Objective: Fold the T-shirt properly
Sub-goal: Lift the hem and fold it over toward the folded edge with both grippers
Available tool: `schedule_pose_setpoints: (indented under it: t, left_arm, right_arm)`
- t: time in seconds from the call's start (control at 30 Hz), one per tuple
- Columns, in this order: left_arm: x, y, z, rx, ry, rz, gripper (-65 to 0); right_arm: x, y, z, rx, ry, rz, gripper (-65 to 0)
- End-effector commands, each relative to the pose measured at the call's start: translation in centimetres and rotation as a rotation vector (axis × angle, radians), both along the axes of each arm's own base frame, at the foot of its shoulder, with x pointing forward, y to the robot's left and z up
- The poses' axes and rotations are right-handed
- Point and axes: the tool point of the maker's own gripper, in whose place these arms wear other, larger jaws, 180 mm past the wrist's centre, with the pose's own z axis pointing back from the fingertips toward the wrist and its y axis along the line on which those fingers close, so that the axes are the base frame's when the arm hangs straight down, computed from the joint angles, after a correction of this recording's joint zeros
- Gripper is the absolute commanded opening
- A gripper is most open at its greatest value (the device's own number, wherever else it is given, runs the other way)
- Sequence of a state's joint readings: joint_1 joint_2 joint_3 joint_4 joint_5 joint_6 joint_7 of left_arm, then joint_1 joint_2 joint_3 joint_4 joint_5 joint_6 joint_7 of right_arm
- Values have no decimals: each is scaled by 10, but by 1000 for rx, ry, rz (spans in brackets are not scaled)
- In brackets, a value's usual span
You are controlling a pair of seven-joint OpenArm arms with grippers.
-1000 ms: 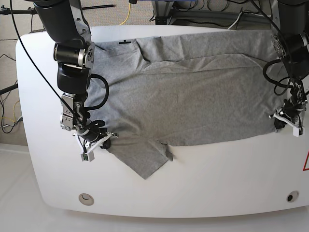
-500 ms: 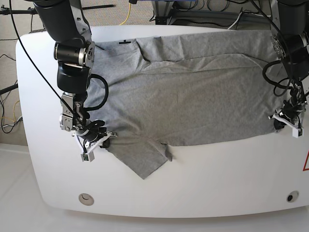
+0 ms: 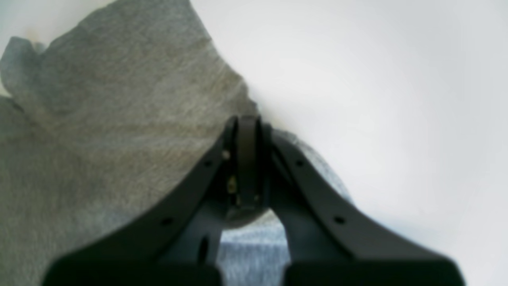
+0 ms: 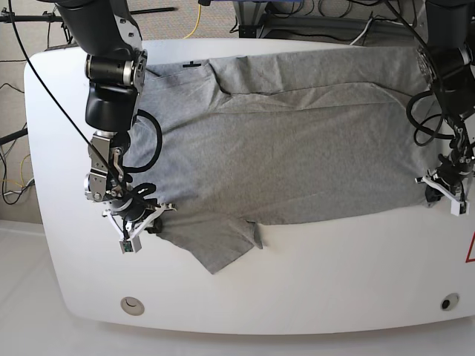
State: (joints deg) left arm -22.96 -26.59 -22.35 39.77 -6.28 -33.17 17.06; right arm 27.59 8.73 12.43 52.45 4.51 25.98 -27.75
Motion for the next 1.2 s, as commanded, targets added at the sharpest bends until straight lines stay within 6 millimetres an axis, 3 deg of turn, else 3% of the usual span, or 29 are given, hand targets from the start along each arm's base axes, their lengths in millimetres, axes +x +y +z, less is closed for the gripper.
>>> schedule_pose_setpoints:
  t: [0.0, 0.73, 1.17]
  left_arm:
    - [17, 7, 35, 31, -92, -7, -642]
    - [13, -9, 52, 105, -125, -85, -648]
    - [8, -6, 60, 138, -122, -90, -650]
  right_arm:
    - [10, -9, 21, -16, -52, -8, -649]
    - [-25, -12, 51, -162, -52, 34, -650]
    - [-22, -16, 59, -170, -55, 28, -650]
